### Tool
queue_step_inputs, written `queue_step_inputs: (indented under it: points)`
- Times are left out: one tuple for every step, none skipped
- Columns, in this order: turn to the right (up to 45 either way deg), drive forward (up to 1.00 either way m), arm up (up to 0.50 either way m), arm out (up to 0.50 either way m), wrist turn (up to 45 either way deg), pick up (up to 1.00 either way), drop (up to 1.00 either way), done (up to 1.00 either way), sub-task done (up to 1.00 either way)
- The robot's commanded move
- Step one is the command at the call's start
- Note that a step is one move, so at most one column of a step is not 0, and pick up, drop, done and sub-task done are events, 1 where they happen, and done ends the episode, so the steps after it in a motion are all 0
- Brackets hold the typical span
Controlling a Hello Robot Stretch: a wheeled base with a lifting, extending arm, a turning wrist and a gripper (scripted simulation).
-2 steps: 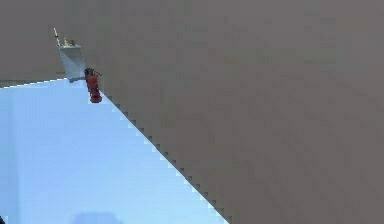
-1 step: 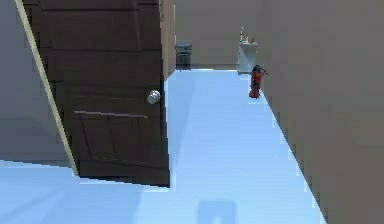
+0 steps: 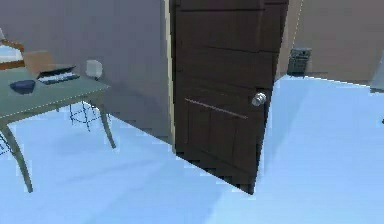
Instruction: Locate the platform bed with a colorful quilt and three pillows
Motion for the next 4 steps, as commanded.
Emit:
queue_step_inputs:
  points:
    - [0.0,0.30,0.00,0.00,0.0,0.00,0.00,0.00,0.00]
    - [-45.0,0.00,0.00,0.00,0.0,0.00,0.00,0.00,0.00]
    - [-6.0,0.00,0.00,0.00,0.0,0.00,0.00,0.00,0.00]
    - [0.0,0.40,0.00,0.00,0.0,0.00,0.00,0.00,0.00]
